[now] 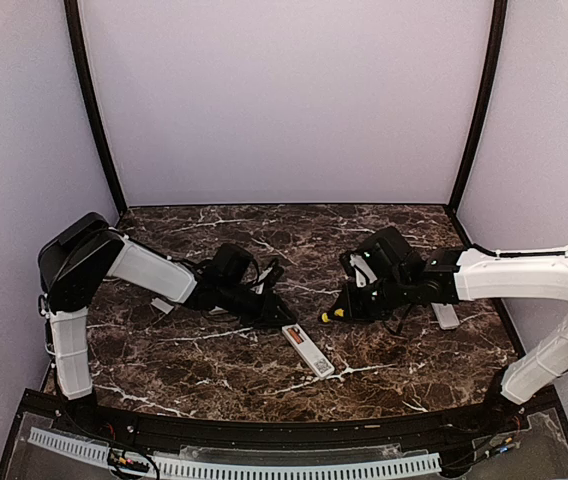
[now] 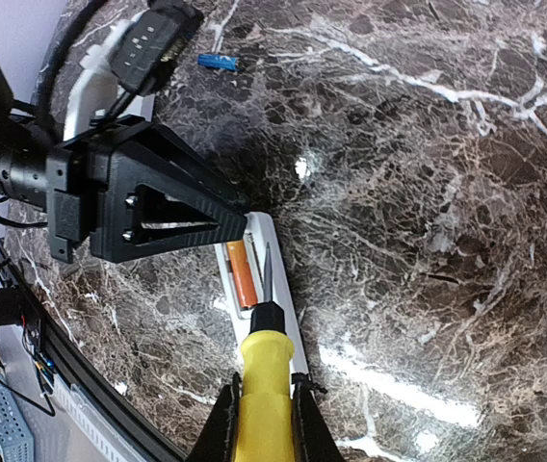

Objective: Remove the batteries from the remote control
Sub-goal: Move the remote control without the battery cover to the center of the board.

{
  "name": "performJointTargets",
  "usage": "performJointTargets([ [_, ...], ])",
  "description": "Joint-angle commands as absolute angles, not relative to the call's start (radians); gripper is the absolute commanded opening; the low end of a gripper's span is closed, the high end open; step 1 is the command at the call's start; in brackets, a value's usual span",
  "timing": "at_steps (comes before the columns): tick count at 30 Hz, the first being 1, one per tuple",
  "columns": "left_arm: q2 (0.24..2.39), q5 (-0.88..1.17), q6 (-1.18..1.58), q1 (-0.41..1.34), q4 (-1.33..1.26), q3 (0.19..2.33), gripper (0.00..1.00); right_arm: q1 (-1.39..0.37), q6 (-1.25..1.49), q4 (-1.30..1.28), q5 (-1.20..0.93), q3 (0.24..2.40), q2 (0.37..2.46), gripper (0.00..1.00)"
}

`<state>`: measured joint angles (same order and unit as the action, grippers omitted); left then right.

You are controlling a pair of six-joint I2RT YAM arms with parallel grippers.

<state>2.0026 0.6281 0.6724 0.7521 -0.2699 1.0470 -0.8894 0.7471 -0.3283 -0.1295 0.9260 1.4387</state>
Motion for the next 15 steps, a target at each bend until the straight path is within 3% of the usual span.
performJointTargets([
  [1,1.946,0.577,0.632,0.768,-0.262,1.043,0.29,-0.883,0.782,-0.326,-0.120,0.891,1.424,0.00],
  [7,1.800,0.361,0.596,0.768,-0.109,0.999,0.41,-0.884,0.795,-0.374,-0.103,0.861,1.396,0.00],
  [15,1.705,0.423,0.714,0.770,-0.077,0.905,0.47,-0.897,0.809,-0.441,-0.156,0.837,1.376,0.00],
])
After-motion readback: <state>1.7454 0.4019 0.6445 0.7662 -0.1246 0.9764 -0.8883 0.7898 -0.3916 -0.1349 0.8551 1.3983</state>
